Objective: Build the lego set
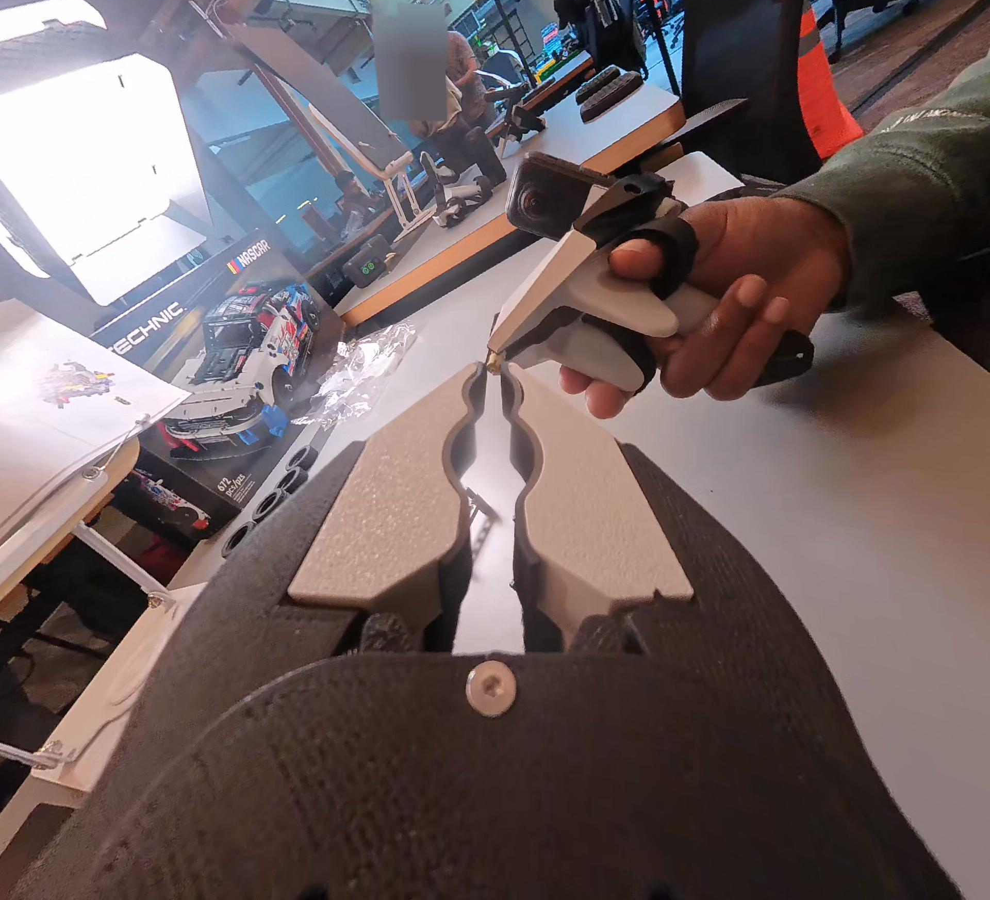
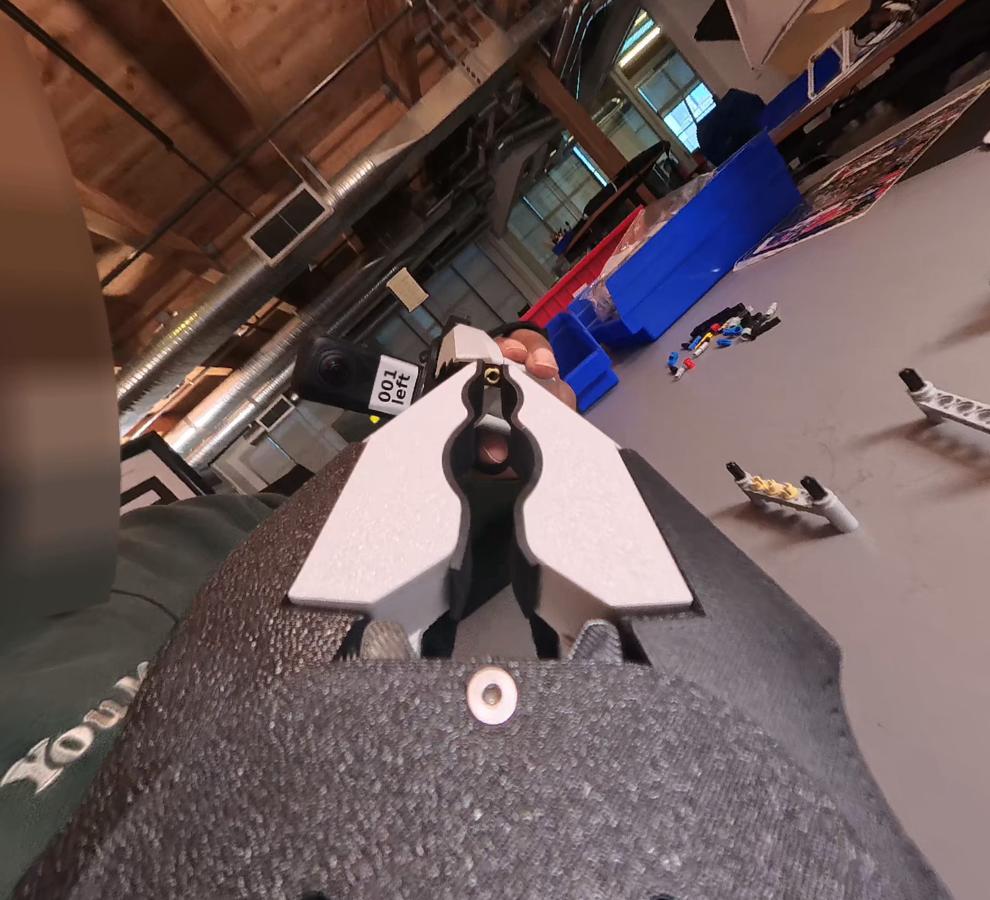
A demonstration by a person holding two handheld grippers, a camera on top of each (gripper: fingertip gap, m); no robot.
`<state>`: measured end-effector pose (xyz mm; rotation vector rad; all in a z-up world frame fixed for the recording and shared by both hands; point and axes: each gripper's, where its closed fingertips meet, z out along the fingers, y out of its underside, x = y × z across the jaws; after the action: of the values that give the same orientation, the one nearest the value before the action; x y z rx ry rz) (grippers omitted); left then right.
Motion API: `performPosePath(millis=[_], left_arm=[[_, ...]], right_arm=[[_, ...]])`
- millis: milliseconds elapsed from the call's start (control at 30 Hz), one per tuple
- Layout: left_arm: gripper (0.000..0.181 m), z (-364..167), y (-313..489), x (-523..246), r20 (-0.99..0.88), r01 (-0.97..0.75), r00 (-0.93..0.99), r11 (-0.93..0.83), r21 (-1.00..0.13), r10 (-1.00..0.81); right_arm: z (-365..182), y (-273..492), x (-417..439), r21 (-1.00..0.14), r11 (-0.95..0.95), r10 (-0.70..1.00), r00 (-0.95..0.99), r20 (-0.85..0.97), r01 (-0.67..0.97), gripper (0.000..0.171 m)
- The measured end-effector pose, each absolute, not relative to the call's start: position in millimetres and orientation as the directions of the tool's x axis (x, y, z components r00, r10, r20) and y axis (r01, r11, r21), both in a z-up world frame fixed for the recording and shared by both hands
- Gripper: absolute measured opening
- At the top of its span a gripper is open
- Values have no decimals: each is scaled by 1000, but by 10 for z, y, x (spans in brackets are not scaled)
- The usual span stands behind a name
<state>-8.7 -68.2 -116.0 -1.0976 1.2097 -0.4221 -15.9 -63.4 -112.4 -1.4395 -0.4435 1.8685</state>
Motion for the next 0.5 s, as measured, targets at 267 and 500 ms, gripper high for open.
performPosePath(millis=[267,500], left_arm=[[3,-1178,-708,-75,-560,-287,338,484,-826,-756],[3,-1172,-729,-71,-541,-274,323,470,-839,-777]], right_arm=[[-1154,-649,-174,-688,-680,725,-95,-682,-251,3],[-1150,-686,-150,-753,-635,772,-89,-630,-175,5]])
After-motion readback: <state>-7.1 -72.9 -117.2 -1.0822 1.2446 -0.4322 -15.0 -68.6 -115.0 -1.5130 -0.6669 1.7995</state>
